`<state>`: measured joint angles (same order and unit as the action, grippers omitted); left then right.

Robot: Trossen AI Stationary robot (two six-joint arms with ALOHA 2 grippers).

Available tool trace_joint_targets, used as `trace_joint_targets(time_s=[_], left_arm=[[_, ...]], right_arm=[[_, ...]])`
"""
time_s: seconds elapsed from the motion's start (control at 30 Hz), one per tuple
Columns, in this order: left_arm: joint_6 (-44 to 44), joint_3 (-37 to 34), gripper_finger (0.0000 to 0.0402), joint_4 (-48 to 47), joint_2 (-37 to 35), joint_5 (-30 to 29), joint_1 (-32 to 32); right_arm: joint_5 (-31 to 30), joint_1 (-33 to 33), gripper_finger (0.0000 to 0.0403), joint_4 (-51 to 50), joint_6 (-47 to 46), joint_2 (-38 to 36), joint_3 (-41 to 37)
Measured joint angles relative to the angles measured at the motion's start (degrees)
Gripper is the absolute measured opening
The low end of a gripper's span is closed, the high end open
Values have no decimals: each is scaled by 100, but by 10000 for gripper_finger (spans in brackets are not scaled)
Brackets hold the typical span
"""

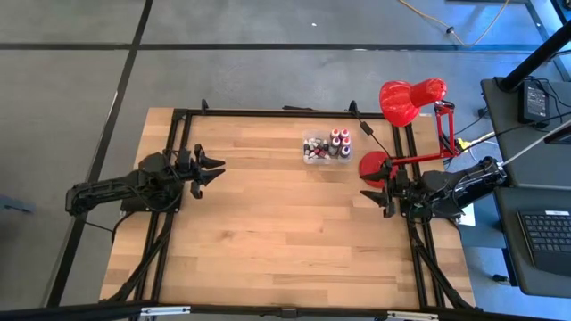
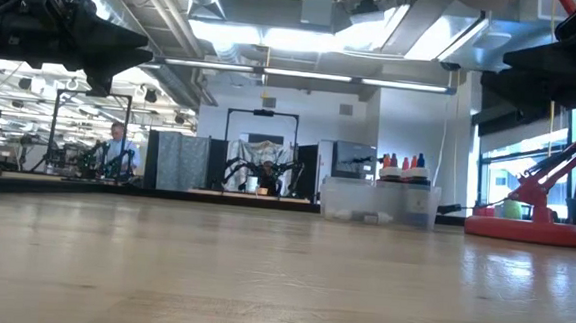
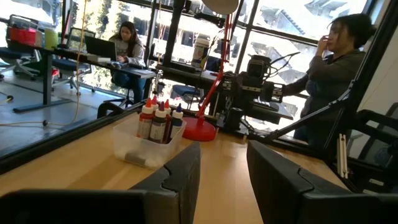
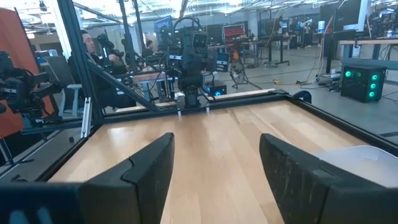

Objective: Pick & Place food coloring
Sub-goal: Return to Home Position

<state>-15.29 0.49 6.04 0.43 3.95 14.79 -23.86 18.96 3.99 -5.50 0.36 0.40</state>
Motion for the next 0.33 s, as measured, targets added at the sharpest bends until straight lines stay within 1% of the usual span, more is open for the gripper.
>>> trace_joint_targets(time_s=[0.33], left_arm=[[-2,0,129,0,0,0,2]], right_arm=[[0,2,239,2,-25,0,0]])
